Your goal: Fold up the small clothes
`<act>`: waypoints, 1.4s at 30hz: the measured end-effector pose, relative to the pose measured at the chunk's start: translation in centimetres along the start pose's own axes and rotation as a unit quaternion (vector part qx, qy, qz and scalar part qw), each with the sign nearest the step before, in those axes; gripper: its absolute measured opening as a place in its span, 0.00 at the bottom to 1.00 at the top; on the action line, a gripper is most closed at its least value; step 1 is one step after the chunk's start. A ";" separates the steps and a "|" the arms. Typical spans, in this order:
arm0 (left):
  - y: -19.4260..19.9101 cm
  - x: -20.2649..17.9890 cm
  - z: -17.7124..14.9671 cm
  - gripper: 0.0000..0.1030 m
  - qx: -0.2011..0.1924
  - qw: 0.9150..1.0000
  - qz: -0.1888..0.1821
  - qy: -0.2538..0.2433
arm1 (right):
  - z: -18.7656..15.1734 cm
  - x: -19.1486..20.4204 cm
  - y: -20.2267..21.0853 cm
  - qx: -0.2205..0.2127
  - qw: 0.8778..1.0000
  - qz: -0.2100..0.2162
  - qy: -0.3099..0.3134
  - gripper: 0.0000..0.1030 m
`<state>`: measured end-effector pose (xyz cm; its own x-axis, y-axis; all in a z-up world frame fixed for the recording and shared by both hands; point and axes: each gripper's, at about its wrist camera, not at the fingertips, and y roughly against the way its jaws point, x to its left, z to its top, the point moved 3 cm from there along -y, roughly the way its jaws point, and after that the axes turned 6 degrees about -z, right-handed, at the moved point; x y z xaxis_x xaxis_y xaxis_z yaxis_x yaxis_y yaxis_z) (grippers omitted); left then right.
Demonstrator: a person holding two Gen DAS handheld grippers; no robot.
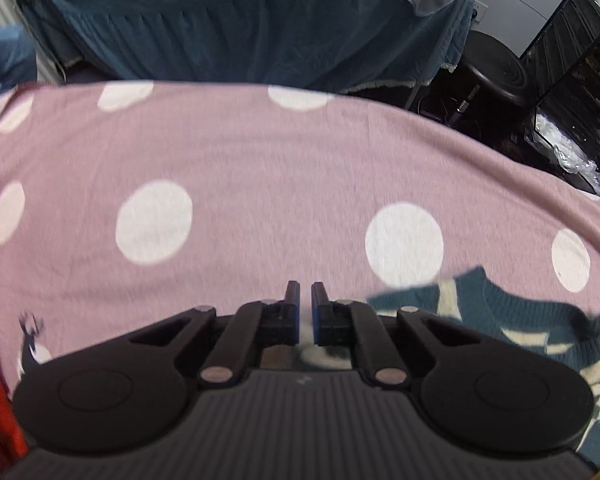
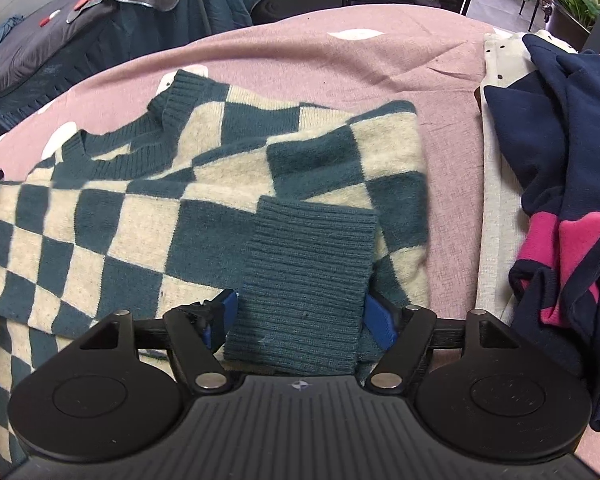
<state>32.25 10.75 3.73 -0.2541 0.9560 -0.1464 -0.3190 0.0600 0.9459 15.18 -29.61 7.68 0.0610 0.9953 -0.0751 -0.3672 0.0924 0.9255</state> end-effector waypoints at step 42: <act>-4.0 -2.9 -4.7 0.96 0.035 0.995 0.024 -0.095 | -0.2 0.6 -1.1 0.008 1.000 0.005 0.004 1.00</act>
<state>29.98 6.44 -0.98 -0.0879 0.9949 -0.0493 -0.2437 0.0266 0.9695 15.40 -29.14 6.58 0.0502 0.9963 -0.0697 -0.3528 0.0829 0.9320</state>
